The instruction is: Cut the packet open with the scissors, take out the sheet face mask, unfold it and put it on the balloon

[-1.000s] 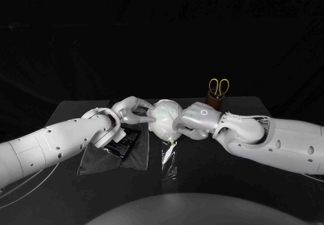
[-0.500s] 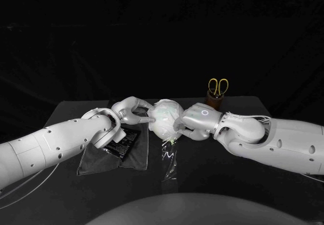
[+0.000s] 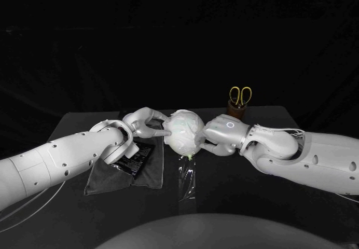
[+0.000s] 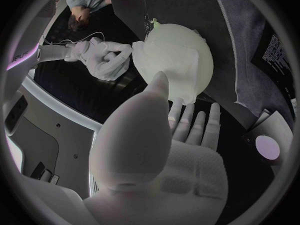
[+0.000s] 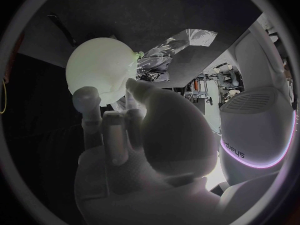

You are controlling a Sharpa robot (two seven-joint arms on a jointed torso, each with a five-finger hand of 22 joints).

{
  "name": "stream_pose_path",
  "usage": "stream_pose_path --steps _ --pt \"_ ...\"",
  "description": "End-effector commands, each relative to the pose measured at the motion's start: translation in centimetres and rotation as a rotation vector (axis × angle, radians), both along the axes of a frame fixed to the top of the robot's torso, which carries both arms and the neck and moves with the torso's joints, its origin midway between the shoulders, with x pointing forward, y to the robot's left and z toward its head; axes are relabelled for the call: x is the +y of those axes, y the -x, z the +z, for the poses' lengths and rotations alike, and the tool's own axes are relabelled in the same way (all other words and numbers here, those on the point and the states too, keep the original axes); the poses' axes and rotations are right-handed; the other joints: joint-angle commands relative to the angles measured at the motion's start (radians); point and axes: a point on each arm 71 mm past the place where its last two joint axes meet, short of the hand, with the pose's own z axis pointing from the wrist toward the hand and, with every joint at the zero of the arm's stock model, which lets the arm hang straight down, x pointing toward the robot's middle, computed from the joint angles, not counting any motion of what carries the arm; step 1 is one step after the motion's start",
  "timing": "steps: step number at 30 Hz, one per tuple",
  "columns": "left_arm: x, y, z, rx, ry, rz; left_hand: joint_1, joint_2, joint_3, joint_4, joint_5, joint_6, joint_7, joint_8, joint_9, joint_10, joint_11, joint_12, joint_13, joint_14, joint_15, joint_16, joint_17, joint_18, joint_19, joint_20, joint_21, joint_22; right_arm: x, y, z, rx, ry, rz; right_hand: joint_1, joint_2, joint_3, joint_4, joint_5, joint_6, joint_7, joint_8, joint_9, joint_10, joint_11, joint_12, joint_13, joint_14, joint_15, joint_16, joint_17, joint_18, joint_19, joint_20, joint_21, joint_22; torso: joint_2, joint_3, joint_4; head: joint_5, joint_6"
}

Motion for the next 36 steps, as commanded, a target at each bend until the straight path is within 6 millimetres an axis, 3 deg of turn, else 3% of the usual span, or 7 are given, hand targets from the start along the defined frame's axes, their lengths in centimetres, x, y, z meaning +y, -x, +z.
stream_pose_path --steps 1,15,20,22,25,32,36 --pt "-0.3 0.0 0.0 0.009 -0.005 -0.016 -0.001 0.008 -0.005 0.001 0.002 -0.007 0.028 -0.007 -0.001 -0.009 0.001 -0.005 -0.001 -0.006 0.001 -0.007 -0.002 -0.011 0.001 0.002 0.000 -0.002 -0.6 -0.1 0.0 -0.005 0.002 -0.029 0.005 -0.007 0.000 -0.004 -0.004 -0.007 0.003 -0.004 -0.001 0.016 0.007 -0.003 0.185 0.105 0.010 0.004 0.263 0.015 -0.003 0.001 0.000 0.002 0.001 -0.0007 -0.0002 -0.003 0.000" --pt "-0.5 -0.2 -0.1 0.010 -0.012 -0.017 -0.001 0.008 -0.005 0.001 0.002 -0.007 0.028 -0.007 -0.001 -0.009 0.001 -0.005 -0.001 -0.006 0.001 -0.007 -0.002 -0.011 0.001 0.002 0.000 -0.002 -1.5 0.1 0.3 0.005 -0.023 -0.101 0.008 -0.011 0.001 -0.007 -0.004 -0.006 0.004 -0.005 -0.002 0.016 0.009 -0.001 0.186 0.105 0.010 0.004 0.263 0.015 -0.002 0.002 0.001 0.004 0.000 -0.0004 -0.0001 -0.013 0.000" --pt "-0.5 -0.2 -0.1 0.009 -0.012 -0.018 0.000 0.009 -0.006 0.001 0.001 -0.009 0.029 -0.008 -0.001 -0.011 0.001 -0.005 -0.001 -0.007 0.000 -0.008 -0.002 -0.011 -0.001 0.001 -0.001 -0.003 -2.3 -0.5 0.1 0.134 -0.118 -0.246 -0.044 -0.021 -0.022 0.040 -0.005 -0.013 0.013 -0.015 -0.008 0.031 0.021 0.016 0.196 0.105 0.020 0.004 0.263 0.006 0.026 0.008 0.035 0.024 0.001 -0.0005 0.0015 -0.016 0.000" --pt "-0.5 -0.2 -0.1 0.009 -0.012 -0.018 0.000 0.009 -0.006 0.001 0.001 -0.009 0.029 -0.008 -0.001 -0.011 0.001 -0.005 -0.001 -0.007 0.000 -0.008 -0.002 -0.011 -0.001 0.001 -0.001 -0.003 -2.3 -0.6 -0.1 0.195 -0.158 -0.294 -0.097 -0.044 -0.054 0.085 -0.005 -0.025 0.025 -0.026 -0.014 0.037 0.031 0.022 0.200 0.105 0.029 0.004 0.263 0.002 0.041 0.014 0.050 0.032 0.001 -0.0007 0.0011 -0.016 0.000" --pt "-0.5 -0.2 -0.1 0.009 -0.011 -0.018 0.000 0.009 -0.006 0.001 0.001 -0.009 0.029 -0.008 -0.001 -0.011 0.001 -0.005 -0.001 -0.007 0.000 -0.008 -0.002 -0.011 -0.001 0.001 -0.001 -0.003 -2.2 -0.4 -0.5 0.251 -0.195 -0.334 -0.106 -0.050 -0.065 0.099 -0.004 -0.028 0.029 -0.029 -0.016 0.041 0.035 0.027 0.203 0.105 0.032 0.004 0.263 0.001 0.050 0.018 0.057 0.036 0.001 -0.0011 0.0009 -0.015 0.000" --pt "-0.6 -0.1 -0.1 0.009 -0.009 -0.021 0.000 0.009 -0.006 0.001 0.001 -0.009 0.029 -0.008 -0.001 -0.011 0.001 -0.005 -0.001 -0.007 0.000 -0.008 -0.002 -0.011 -0.001 0.001 -0.001 -0.003 -1.5 -0.1 -1.0 0.287 -0.271 -0.382 -0.084 -0.045 -0.064 0.100 -0.003 -0.029 0.031 -0.033 -0.019 0.046 0.036 0.033 0.206 0.105 0.034 0.004 0.263 0.001 0.059 0.021 0.063 0.040 0.001 -0.0005 0.0016 -0.015 0.000" --pt "-0.6 -0.1 -0.1 0.009 -0.008 -0.021 0.000 0.009 -0.006 0.001 0.001 -0.009 0.029 -0.008 -0.001 -0.011 0.001 -0.005 -0.001 -0.007 0.000 -0.008 -0.002 -0.011 -0.001 0.001 -0.001 -0.003 -1.4 -0.2 -0.9 0.245 -0.303 -0.390 -0.048 -0.030 -0.051 0.087 -0.002 -0.027 0.031 -0.035 -0.021 0.052 0.036 0.041 0.211 0.105 0.034 0.004 0.263 0.000 0.067 0.023 0.069 0.043 0.001 -0.0006 0.0018 -0.016 0.000"
